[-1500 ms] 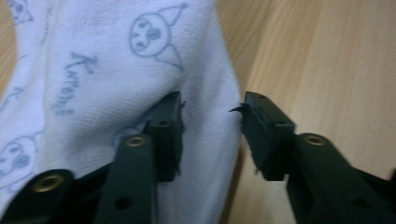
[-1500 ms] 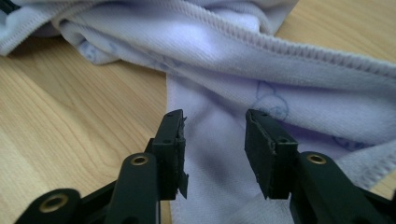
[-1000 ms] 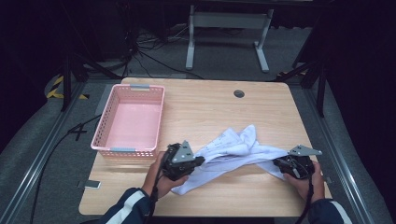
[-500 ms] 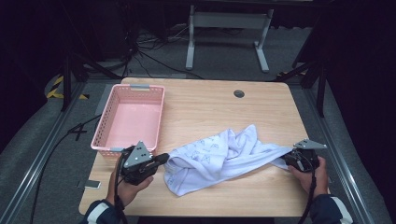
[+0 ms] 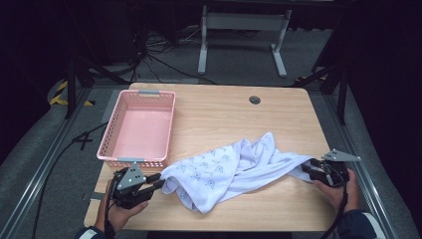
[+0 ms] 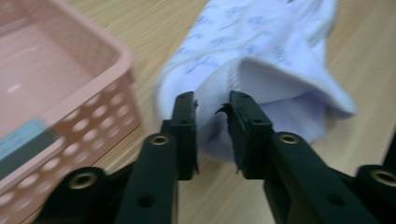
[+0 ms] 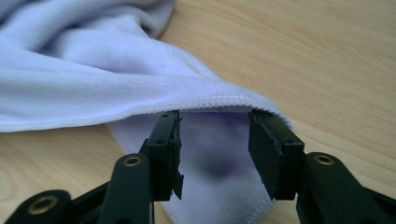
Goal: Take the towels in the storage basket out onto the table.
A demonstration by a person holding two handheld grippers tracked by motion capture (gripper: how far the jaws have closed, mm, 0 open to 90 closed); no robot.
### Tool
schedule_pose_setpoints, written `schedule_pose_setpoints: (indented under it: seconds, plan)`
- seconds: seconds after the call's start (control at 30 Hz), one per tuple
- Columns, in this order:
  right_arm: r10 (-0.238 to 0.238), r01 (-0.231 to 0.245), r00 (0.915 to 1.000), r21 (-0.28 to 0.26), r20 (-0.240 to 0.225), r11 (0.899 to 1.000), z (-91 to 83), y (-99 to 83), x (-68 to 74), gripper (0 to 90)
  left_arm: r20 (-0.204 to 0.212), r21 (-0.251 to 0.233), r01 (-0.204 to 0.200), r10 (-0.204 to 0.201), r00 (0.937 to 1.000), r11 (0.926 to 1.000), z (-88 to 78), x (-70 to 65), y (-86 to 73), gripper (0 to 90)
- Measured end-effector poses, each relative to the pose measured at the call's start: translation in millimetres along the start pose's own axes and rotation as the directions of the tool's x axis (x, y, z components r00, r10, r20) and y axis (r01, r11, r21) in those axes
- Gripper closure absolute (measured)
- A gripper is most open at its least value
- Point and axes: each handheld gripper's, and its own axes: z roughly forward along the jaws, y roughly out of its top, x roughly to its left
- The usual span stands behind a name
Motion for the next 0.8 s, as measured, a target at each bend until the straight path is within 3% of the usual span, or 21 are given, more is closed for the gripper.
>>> schedule_pose_setpoints:
  seconds: [0.1,0.17,0.2,0.33,0.4,0.47,0.5,0.53,0.7,0.8]
  plan:
    - [-0.004,0.006,0.9993,-0.056,0.037,0.998,-14.8,3.0,-0.8,51.3,0.013,0.004,-0.003,0.003,0.9999,1.0000,10.6,-4.6,2.6,51.3]
    - [0.010,-0.004,0.9983,-0.094,0.058,0.996,-25.3,5.3,-2.6,50.9,0.025,-0.001,0.007,-0.007,0.9997,1.0000,16.0,-7.9,5.8,43.8]
    - [0.026,-0.018,0.9976,-0.120,0.064,0.993,-30.5,6.5,-4.6,50.4,0.030,-0.003,-0.007,0.007,0.9995,1.0000,18.0,-8.9,7.6,40.0]
    - [0.005,0.002,0.9991,-0.142,0.043,0.990,-31.7,14.4,-2.7,49.9,0.114,-0.009,-0.027,0.028,0.9931,0.9996,35.7,-23.9,19.7,33.4]
    - [-0.027,0.029,0.9995,-0.112,0.012,0.993,-20.4,22.4,1.9,49.3,0.172,0.010,-0.048,0.046,0.9841,0.9988,53.2,-36.6,28.1,30.7]
    - [-0.068,0.066,0.9974,-0.081,-0.024,0.995,-4.1,31.8,6.1,48.2,0.180,0.039,-0.083,0.074,0.9808,0.9958,71.9,-46.9,35.2,30.7]
    - [-0.082,0.079,0.9954,-0.061,-0.050,0.995,4.8,37.3,8.0,46.6,0.178,0.065,-0.096,0.083,0.9804,0.9932,78.4,-50.5,37.3,30.7]
    - [-0.091,0.088,0.9937,-0.047,-0.065,0.995,11.4,41.6,9.4,45.3,0.144,0.104,-0.117,0.102,0.9844,0.9876,88.8,-56.0,39.9,30.8]
    - [-0.156,0.164,0.9753,0.037,-0.156,0.986,55.7,65.6,23.7,39.7,0.191,0.153,-0.134,0.104,0.9760,0.9790,111.7,-60.5,39.3,31.1]
    - [-0.178,0.196,0.9657,0.082,-0.189,0.977,77.1,73.1,31.1,37.9,0.180,0.188,-0.142,0.108,0.9777,0.9718,119.6,-59.8,35.1,31.5]
